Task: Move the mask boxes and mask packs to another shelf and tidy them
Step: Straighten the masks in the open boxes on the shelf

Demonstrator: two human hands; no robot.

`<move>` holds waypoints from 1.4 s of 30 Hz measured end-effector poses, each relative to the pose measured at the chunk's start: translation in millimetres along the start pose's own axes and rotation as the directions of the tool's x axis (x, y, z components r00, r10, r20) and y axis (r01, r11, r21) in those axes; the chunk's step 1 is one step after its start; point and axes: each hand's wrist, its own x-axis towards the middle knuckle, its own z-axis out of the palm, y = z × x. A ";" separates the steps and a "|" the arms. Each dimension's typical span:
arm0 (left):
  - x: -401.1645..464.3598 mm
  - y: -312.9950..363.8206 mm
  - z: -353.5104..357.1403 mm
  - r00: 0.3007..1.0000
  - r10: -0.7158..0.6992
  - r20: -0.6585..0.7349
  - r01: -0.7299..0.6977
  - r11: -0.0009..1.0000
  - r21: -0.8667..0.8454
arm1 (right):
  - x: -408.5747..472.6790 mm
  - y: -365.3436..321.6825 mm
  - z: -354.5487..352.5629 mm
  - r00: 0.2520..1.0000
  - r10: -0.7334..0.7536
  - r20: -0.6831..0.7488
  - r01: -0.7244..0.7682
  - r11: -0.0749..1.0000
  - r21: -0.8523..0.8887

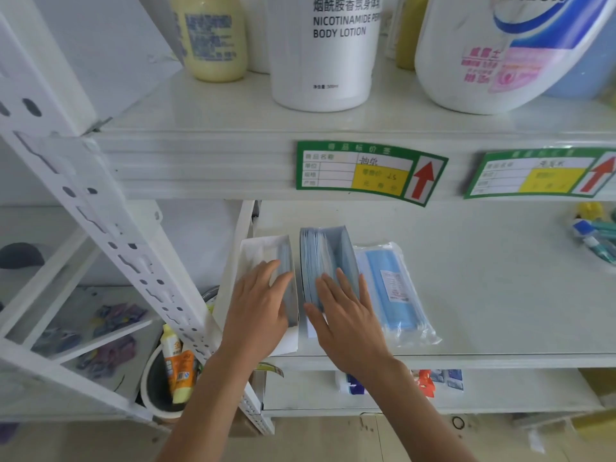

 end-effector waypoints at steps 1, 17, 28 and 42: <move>0.7 2.1 -0.2 0.999 0.036 -0.007 -0.036 0.999 -0.010 | 0.1 0.5 -0.7 1.000 -0.006 -0.002 0.006 1.000 0.024; 22.3 35.3 19.5 0.984 0.158 0.077 -0.159 0.987 0.012 | 12.5 39.7 -23.1 0.993 0.032 -0.116 0.000 0.964 0.267; 22.8 29.7 23.0 0.992 0.118 0.052 -0.116 0.992 -0.048 | 12.8 43.4 -16.9 0.987 0.001 -0.162 0.023 0.989 0.147; 19.3 30.8 26.4 0.993 0.112 0.045 -0.109 0.992 -0.060 | 19.0 44.4 -13.4 0.967 0.089 -0.241 -0.025 0.966 0.256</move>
